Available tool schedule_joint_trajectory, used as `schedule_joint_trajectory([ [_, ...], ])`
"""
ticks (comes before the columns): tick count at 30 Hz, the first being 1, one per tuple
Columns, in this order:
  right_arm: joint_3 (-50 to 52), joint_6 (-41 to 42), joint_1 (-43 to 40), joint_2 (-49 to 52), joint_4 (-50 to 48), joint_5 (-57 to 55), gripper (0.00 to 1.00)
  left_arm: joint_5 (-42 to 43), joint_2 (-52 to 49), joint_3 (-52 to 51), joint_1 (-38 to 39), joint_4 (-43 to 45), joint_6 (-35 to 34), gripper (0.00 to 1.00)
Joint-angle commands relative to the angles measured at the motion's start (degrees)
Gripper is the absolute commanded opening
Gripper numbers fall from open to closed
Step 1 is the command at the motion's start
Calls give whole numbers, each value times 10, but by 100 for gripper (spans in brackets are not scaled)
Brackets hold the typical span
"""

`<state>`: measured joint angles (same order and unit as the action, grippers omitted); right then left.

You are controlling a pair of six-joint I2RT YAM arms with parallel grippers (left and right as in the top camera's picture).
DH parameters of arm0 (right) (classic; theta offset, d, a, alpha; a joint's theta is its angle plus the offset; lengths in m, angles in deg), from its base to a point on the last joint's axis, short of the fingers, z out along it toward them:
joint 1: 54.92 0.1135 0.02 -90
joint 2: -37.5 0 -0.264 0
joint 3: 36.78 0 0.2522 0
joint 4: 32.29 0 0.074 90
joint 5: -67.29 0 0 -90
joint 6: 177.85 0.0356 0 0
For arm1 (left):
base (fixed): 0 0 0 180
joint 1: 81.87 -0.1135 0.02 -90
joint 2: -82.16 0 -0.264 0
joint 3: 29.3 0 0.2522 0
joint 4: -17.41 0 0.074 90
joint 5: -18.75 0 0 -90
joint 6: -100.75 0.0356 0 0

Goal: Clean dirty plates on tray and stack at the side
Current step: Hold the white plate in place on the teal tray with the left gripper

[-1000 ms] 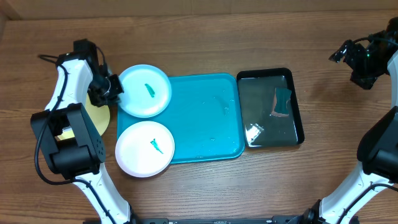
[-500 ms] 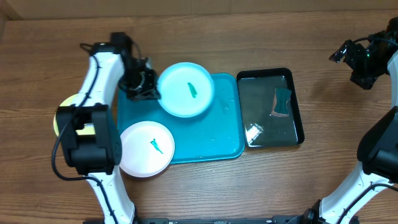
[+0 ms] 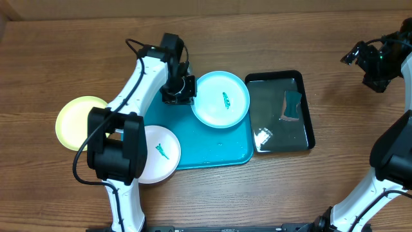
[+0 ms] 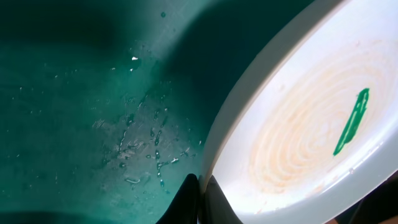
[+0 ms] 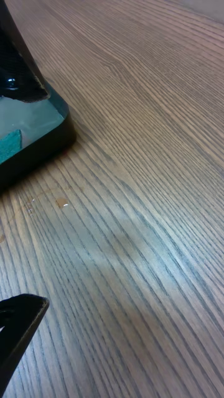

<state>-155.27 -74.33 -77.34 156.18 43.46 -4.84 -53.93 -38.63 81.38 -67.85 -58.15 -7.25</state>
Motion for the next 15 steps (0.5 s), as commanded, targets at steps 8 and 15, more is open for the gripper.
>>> schedule_joint_trajectory([
  [8,-10,4,-1,-16,-2,7,100,-104,-1,7,14,5,-68,4],
  [15,-10,4,-1,-16,-2,7,100,-133,-1,7,14,5,-86,4],
])
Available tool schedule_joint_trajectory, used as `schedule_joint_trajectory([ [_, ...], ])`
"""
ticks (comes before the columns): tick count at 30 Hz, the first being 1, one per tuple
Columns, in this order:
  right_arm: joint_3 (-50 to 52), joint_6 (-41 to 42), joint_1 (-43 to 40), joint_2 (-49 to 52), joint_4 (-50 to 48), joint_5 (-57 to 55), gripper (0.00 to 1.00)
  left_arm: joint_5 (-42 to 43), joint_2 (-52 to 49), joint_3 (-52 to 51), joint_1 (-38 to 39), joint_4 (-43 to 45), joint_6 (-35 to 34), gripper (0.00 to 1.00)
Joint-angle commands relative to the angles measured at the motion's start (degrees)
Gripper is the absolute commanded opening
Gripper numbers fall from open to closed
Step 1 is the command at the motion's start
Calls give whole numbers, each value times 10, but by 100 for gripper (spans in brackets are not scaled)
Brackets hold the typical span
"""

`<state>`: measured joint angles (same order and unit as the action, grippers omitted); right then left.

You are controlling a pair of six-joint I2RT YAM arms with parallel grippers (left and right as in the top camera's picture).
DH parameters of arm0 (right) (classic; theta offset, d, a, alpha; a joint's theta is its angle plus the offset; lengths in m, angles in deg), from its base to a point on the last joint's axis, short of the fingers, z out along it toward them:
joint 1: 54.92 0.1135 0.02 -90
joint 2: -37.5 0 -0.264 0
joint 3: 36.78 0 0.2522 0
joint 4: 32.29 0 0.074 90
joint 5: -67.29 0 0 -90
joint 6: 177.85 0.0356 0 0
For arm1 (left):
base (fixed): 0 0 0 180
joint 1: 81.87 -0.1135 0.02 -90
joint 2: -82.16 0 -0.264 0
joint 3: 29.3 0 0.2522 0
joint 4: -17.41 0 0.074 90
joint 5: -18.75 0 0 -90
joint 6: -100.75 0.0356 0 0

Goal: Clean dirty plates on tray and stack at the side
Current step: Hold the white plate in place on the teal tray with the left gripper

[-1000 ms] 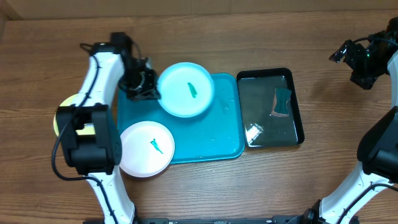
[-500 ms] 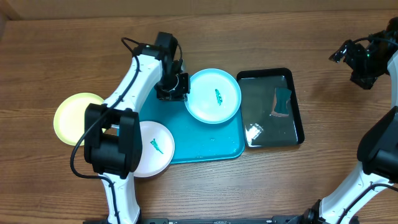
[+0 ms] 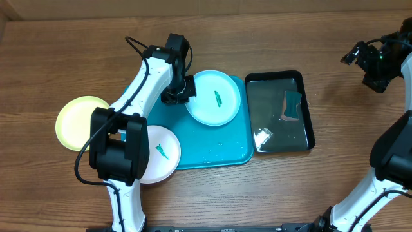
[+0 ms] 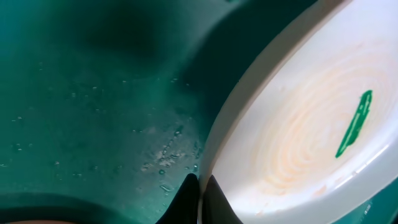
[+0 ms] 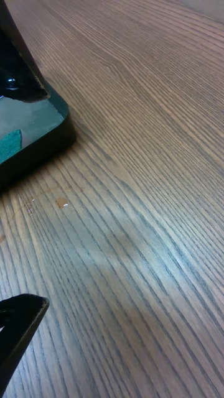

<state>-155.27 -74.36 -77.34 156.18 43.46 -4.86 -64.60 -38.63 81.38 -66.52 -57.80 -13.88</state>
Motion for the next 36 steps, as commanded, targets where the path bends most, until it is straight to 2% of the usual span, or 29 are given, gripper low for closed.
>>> schedule_joint_trajectory([
  [1,-10,4,-1,-16,-2,7,100,-28,-1,7,1,2,-20,4],
  [14,-10,4,-1,-16,-2,7,100,-56,-1,6,1,-1,-20,4],
  [36,-10,4,-1,-16,-2,7,100,-58,-1,-17,0,31,-24,4],
])
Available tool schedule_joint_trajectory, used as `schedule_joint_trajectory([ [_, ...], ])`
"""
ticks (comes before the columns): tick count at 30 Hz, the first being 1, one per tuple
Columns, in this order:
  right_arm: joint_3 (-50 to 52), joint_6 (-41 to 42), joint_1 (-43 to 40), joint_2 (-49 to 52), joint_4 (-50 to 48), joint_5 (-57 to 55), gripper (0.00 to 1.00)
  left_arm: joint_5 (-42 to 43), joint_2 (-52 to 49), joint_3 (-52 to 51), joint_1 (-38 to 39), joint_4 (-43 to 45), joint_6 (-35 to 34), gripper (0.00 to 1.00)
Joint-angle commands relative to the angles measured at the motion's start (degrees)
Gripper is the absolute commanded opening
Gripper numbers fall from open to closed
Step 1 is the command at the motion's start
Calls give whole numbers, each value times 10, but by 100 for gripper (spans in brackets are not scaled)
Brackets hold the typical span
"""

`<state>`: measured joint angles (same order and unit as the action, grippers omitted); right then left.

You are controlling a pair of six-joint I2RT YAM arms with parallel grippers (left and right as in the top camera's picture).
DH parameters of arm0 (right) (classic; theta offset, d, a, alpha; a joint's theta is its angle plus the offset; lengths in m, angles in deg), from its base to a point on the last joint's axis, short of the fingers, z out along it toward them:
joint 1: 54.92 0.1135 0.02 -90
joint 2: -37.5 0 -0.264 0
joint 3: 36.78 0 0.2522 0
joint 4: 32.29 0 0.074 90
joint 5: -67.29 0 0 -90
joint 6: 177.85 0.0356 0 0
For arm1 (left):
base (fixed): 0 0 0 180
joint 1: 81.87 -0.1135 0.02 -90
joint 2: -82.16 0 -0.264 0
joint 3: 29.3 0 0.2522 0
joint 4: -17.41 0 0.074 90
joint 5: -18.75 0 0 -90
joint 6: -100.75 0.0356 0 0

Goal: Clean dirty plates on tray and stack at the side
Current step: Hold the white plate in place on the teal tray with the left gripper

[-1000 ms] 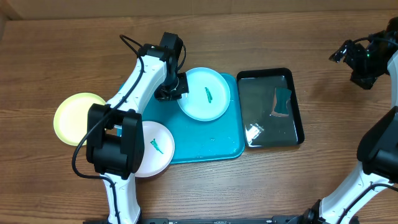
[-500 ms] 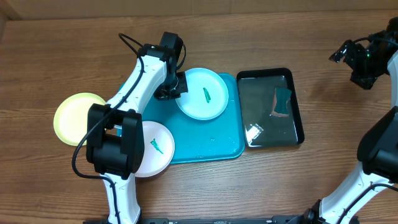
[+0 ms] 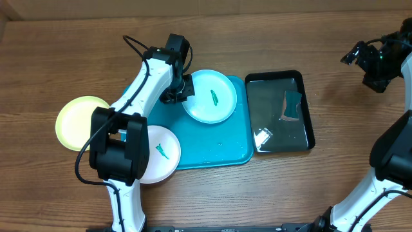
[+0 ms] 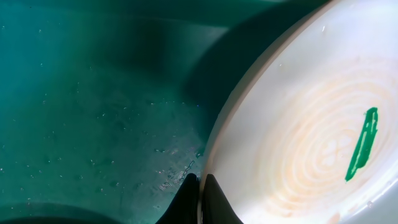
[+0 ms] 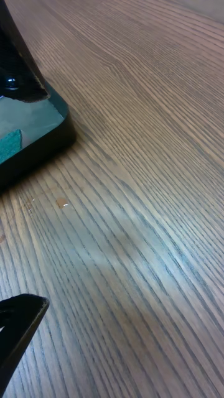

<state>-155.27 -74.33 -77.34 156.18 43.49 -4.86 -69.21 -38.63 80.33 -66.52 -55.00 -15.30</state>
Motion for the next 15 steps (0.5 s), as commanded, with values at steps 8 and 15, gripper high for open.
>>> schedule_joint_trajectory([
  [8,-10,4,-1,-16,-3,7,100,-12,-1,-7,1,6,-10,7],
  [15,-10,4,-1,-16,-3,7,100,-10,-1,-13,1,-11,-10,4],
])
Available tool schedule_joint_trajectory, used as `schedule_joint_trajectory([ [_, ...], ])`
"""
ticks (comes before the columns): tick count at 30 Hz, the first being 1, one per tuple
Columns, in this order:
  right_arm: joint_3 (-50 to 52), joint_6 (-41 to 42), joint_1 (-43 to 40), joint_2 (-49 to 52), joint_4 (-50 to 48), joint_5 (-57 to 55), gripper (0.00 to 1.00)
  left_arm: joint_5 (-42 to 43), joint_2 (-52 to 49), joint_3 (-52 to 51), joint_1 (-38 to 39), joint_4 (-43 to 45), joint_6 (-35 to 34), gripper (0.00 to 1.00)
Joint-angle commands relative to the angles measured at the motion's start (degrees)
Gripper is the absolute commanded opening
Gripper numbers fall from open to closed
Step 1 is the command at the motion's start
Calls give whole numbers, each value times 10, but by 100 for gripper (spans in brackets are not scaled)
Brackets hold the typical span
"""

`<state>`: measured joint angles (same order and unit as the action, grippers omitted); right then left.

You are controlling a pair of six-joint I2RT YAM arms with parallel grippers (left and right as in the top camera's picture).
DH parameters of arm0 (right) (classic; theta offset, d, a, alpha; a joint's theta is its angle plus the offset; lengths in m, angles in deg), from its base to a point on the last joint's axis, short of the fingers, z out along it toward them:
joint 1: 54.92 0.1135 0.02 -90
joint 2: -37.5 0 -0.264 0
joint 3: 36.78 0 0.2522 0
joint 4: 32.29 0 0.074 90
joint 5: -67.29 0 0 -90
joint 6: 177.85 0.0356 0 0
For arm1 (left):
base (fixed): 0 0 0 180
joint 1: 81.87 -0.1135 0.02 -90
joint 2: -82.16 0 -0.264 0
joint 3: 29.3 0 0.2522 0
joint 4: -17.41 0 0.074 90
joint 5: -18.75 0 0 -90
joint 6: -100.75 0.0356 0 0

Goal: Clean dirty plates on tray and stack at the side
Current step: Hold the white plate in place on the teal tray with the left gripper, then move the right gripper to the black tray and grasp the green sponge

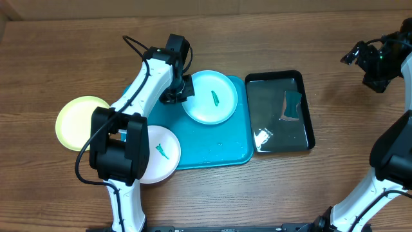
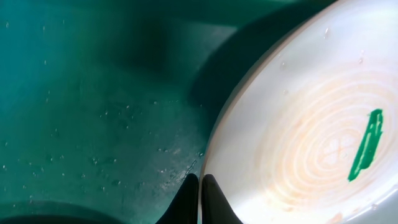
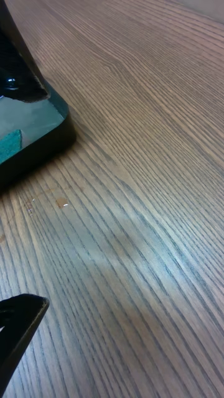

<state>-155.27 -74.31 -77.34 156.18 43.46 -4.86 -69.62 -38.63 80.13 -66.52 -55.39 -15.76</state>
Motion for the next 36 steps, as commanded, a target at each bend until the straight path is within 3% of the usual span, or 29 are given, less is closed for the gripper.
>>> schedule_joint_trajectory([
  [1,-10,4,-1,-16,-2,7,100,-6,-1,-13,1,-9,-5,4],
  [24,-10,2,-1,-16,-67,-12,100,5,-1,-74,10,21,-3,4],
  [31,-10,-13,-1,-16,50,64,100,5,-1,-74,14,26,4,4],
  [33,-10,-32,0,-16,79,65,93,5,-1,-74,15,28,3,4],
  [36,-10,-73,9,-16,125,65,91,5,-1,-74,15,30,3,4],
])
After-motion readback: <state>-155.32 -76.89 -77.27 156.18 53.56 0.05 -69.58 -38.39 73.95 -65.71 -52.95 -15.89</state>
